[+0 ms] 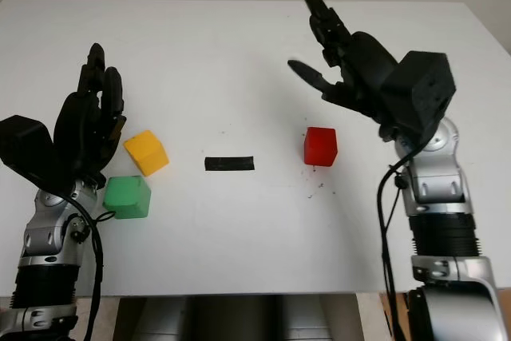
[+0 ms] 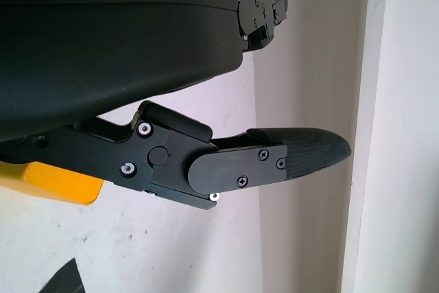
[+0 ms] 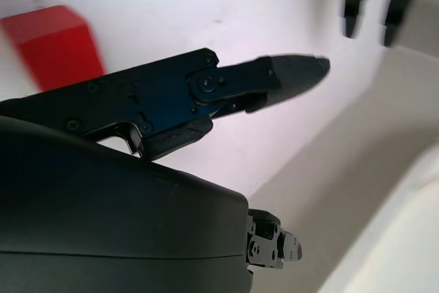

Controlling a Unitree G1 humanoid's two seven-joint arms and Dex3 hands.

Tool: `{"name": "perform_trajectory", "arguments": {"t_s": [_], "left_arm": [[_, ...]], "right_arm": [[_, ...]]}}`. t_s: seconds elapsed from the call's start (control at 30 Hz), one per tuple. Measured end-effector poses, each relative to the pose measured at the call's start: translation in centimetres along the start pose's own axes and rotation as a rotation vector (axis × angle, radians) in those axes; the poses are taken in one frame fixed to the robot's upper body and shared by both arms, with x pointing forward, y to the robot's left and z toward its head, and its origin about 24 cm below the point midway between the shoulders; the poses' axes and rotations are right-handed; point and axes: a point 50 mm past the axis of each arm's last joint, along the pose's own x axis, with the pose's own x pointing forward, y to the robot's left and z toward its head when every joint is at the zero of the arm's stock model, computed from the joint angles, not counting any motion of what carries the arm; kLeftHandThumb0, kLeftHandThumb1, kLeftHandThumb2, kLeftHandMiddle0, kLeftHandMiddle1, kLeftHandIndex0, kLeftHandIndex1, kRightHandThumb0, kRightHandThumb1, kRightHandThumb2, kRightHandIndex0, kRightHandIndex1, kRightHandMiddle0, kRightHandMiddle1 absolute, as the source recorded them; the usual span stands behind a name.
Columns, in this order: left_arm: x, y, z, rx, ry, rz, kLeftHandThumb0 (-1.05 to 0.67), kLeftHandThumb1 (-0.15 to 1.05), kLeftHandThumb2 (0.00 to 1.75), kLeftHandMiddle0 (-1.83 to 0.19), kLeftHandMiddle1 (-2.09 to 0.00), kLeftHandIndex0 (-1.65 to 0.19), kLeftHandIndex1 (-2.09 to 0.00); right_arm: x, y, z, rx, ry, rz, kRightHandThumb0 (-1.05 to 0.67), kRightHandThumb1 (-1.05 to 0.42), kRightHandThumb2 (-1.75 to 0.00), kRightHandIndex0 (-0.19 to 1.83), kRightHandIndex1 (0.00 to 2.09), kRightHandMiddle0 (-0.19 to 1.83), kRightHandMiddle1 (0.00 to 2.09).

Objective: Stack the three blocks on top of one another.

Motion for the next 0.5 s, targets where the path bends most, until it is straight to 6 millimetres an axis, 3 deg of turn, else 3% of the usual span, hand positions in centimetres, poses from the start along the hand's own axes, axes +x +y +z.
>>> {"name": "perform_trajectory", "arguments": {"t_s": [0.27,0.5], "left_arm": [[0.0,0.0,0.0,0.0,0.001,-0.004,-0.74,1.05,0.51,0.18,-0.05,0.18,-0.05],[0.0,0.0,-0.1,-0.001,0.006,0.003,-0.74,1.05,0.49,0.17,-0.05,0.17,-0.06]], "right_arm": [[-0.4,0.1,0.9,-0.516,0.083,0.119,-0.74,-0.85,-0.04,0.17,0.14,0.22,0.12],[-0.3,1.3,-0.3,-0.664,0.179,0.249,-0.69,-0.8,-0.04,0.19,0.12,0.23,0.08]]}}
